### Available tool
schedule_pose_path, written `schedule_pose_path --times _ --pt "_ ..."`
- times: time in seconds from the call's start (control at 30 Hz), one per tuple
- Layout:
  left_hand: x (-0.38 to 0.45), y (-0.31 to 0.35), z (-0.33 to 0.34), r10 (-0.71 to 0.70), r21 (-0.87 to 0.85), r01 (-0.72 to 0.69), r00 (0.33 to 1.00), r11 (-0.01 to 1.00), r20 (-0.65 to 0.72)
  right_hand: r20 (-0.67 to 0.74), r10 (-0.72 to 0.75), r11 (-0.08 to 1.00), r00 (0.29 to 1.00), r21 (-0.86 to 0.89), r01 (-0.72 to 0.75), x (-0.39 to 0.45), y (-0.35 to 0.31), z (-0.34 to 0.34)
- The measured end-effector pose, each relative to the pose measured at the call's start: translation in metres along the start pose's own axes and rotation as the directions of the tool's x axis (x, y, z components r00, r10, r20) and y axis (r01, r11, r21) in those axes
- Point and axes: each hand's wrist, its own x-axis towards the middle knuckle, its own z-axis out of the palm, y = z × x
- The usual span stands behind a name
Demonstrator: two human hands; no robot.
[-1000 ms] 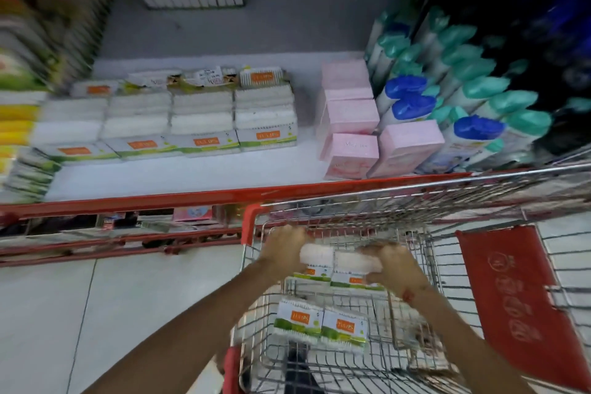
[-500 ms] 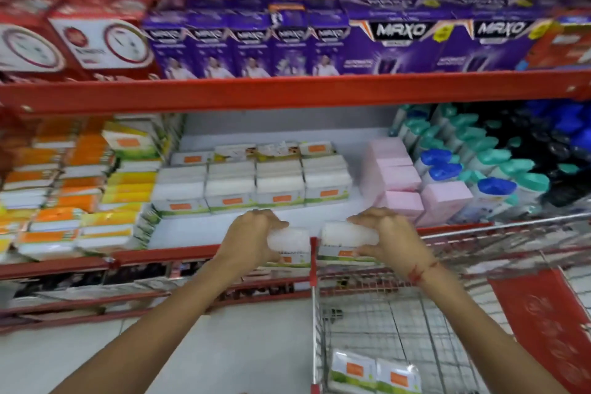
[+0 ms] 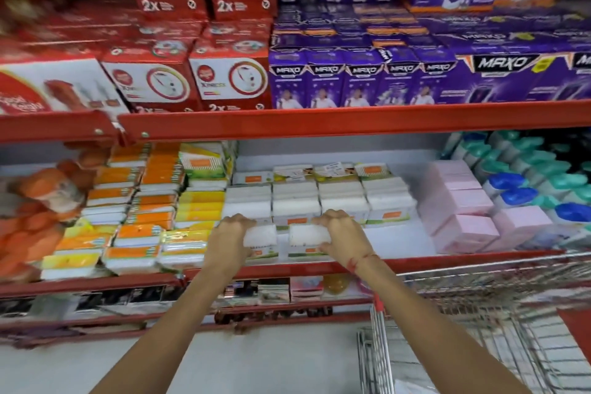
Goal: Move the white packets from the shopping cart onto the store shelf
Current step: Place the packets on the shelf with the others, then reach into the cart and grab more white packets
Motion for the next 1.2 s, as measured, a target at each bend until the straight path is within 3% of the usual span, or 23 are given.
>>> schedule_pose_path --times 0.47,0.6,0.73,0.83,1.03,1.2 --pt "0.001 -0.018 0.017 0.041 -0.054 -0.037 0.997 0.998 0.067 0.084 -0.042 0.999 0.996 -0.02 0.044 0.02 -0.023 0.022" --pt "-0.01 -0.007 0.02 0.097 -0.134 -0.098 0.995 0.986 -0.012 0.037 -0.073 0.996 0.997 0.055 0.07 0.007 -0.022 0.02" --pt "-0.028 0.026 0.037 0.239 -0.169 -0.303 0.917 0.938 -0.318 -0.203 -0.087 0.984 0.975 0.137 0.116 -0.027 -0.001 0.022" --pt "-0.035 0.063 0.05 0.288 -0.186 -0.392 0.86 0.901 -0.42 -0.336 -0.063 0.979 0.94 0.16 0.123 -0.053 0.027 0.028" --pt "-0.045 0.154 0.093 0.348 -0.271 -0.467 0.853 0.842 -0.388 -0.322 0.013 0.966 0.947 0.247 0.071 -0.108 0.107 0.046" --pt "-0.053 0.234 0.136 0.434 -0.298 -0.52 0.845 0.8 -0.312 -0.171 0.136 0.963 0.976 0.253 -0.09 -0.152 0.183 0.075"
